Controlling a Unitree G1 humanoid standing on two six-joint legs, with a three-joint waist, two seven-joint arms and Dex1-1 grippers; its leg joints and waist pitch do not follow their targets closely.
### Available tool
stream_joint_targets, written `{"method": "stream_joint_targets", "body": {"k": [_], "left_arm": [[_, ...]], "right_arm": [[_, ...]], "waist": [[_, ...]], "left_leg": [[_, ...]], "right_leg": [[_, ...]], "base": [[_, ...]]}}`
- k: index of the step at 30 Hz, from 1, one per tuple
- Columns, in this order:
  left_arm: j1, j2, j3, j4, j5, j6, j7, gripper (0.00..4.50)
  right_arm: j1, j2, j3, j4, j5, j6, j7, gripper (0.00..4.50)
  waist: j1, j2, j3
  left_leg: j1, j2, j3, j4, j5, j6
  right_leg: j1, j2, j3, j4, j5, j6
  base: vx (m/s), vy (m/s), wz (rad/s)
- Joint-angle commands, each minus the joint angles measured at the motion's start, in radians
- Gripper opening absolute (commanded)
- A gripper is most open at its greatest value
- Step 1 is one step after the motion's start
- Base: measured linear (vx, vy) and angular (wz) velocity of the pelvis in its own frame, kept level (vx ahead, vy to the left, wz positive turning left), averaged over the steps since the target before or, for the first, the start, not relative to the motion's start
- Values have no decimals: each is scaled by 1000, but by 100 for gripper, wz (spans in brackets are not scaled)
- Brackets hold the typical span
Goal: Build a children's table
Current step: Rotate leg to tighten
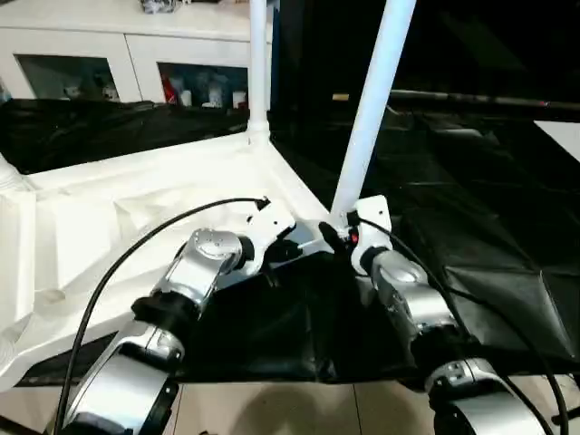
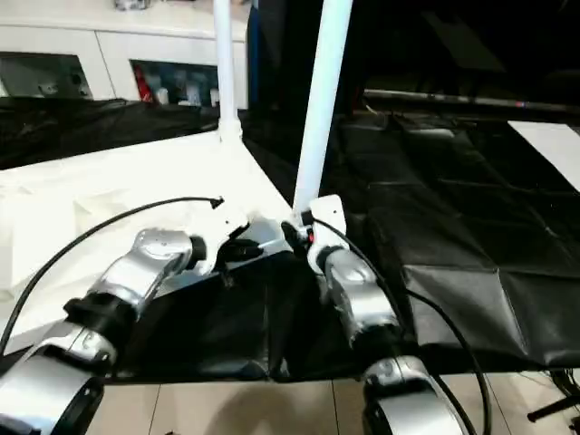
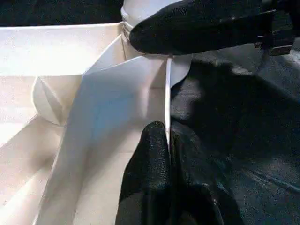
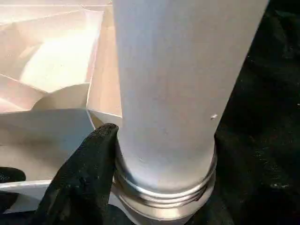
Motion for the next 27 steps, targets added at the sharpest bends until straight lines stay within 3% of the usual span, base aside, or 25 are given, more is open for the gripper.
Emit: {"method": "stream_joint_targets", "body": {"k": [1, 8, 11, 13, 19, 22, 27], "left_arm": [[15, -28, -10, 32, 2, -17, 34, 0], [49, 35, 1, 12, -15, -66, -52, 0], [93, 97, -9, -52, -46, -79, -188, 0], [113, 123, -11, -87, -63, -73, -247, 0], [156, 197, -15, -169, -97, -74, -372, 0], [174, 219, -15, -214, -127, -41, -426, 0], [188, 229, -11, -240, -135, -26, -451, 0]], "right_arm": [[4, 28, 35, 20, -9, -7, 52, 343], [15, -44, 47, -49, 21, -19, 220, 389], [39, -134, 86, -120, 32, 0, 395, 389], [53, -179, 106, -154, 36, 5, 481, 389], [88, -307, 151, -252, 44, 42, 711, 389], [85, -329, 163, -273, 65, 63, 769, 389], [80, -336, 179, -268, 46, 59, 794, 389]], "waist": [[-1, -3, -46], [3, -9, -47], [6, -9, -48], [3, -9, -48], [6, -4, -53], [6, -4, -51], [7, -5, -48]], "left_leg": [[10, 11, -1, -70, -373, -10], [4, 13, 2, -69, -339, 14], [-4, 14, 1, -69, -300, 28], [-4, 14, 4, -68, -289, 33], [3, 17, 8, -61, -216, 60], [5, 18, 10, -61, -236, 57], [7, 19, 9, -64, -258, 38]], "right_leg": [[25, -46, 28, -97, -381, -131], [32, -48, 28, -94, -351, -142], [42, -48, 27, -88, -310, -148], [39, -47, 28, -88, -304, -156], [43, -39, 28, -66, -111, -224], [43, -43, 28, -69, -142, -231], [39, -45, 29, -75, -215, -214]], "base": [[0, 0, 0], [0, 0, 0], [0, 0, 0], [0, 0, 0], [0, 0, 0], [0, 0, 0], [0, 0, 0]]}}
